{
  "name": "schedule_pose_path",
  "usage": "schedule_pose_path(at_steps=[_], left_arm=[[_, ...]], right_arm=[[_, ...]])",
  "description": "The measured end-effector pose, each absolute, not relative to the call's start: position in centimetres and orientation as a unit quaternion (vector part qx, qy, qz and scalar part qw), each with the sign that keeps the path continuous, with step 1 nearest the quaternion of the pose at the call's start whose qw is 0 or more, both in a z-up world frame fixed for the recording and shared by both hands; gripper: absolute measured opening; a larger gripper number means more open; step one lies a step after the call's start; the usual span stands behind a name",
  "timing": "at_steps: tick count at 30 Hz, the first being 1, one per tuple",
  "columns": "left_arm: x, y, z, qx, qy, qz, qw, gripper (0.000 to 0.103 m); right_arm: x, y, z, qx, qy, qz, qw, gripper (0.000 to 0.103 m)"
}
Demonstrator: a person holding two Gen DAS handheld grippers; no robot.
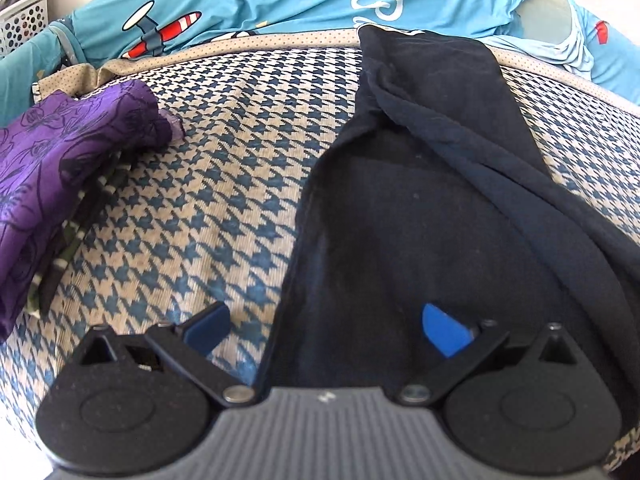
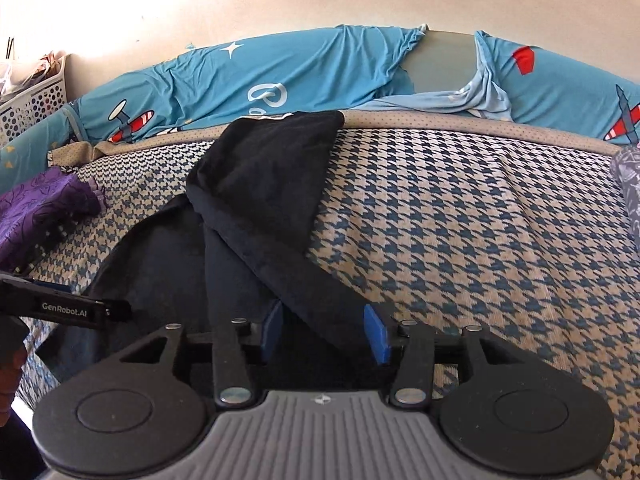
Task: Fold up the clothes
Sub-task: 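Open the right gripper and withdraw it from the folded strip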
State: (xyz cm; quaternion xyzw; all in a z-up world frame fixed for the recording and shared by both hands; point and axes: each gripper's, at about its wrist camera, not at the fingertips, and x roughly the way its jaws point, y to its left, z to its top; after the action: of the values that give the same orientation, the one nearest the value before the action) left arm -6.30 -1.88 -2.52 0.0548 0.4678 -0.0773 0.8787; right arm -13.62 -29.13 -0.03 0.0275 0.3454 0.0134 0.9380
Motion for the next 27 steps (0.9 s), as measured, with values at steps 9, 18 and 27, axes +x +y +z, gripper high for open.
schedule_pose_path(at_steps=[9, 18, 27], left_arm=[[-8.0, -1.9, -2.5, 0.049, 0.458, -0.074, 0.885, 0.103], [-9.0, -1.5, -2.5, 0.041, 0.454, -0.07, 0.887, 0.103], [-9.5, -1.1, -2.3, 0.035, 0.454, -0.067, 0.888, 0.103]], right_arm=[[-15.0, -29.1, -1.0, -0.022, 0.336, 0.002, 0.942, 0.045], [-14.4, -28.7, -2.5, -0.072, 0.335, -0.016, 0.939, 0.045], [-14.0, -28.2, -3.1, -0.103, 0.318, -0.03, 0.942, 0.025]])
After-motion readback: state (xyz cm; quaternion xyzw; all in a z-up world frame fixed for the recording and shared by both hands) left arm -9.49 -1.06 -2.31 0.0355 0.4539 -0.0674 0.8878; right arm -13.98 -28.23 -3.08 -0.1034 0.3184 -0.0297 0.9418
